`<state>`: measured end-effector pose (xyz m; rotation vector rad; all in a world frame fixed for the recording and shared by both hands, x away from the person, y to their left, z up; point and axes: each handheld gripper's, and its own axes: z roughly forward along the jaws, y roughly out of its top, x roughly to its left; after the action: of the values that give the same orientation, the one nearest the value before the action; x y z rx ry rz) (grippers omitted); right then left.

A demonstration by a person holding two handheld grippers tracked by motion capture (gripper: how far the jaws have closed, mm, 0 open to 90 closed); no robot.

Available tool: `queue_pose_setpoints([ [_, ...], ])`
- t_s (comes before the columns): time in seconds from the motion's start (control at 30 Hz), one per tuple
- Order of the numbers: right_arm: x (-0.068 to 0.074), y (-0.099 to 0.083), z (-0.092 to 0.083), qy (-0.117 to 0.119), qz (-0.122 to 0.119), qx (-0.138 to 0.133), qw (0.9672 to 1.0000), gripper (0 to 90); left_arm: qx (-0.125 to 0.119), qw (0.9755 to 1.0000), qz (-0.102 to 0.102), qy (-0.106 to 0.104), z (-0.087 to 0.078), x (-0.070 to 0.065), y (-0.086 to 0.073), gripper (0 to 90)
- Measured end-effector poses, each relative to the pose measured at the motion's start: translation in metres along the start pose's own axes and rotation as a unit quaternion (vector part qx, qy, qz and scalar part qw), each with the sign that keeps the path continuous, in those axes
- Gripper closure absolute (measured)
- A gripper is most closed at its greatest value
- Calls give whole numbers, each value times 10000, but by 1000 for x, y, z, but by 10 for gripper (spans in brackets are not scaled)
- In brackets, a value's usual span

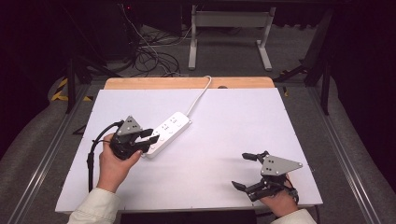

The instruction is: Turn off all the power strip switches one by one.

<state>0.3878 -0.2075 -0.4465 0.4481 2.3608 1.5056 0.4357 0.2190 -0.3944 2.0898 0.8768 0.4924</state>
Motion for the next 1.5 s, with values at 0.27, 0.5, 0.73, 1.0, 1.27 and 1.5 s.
queue_pose_setpoints([
  [0.27, 0, 0, 0, 39, 16, 8, 10000, 69, 160, 9994, -310, -65, 3, 3, 2, 815],
  [0.5, 0, 0, 1, 60, 3, 23, 10000, 73, 727, 9958, -518, -192, 14, 11, 7, 899],
  [0.73, 0, -1, 1, 61, 7, 29, 10000, 74, 1347, 9894, -538, -93, 35, 19, 10, 900],
  [1.0, 0, -1, 0, 77, 17, 27, 10000, 74, 1708, 9838, -552, 4, 48, 24, 4, 900],
  [1.27, 0, -1, 1, 93, 12, 38, 9999, 74, 2060, 9773, -498, 23, 55, 24, 1, 899],
  [1.5, 0, -1, 1, 96, 11, 36, 9999, 74, 2226, 9738, -456, 33, 59, 24, -1, 900],
])
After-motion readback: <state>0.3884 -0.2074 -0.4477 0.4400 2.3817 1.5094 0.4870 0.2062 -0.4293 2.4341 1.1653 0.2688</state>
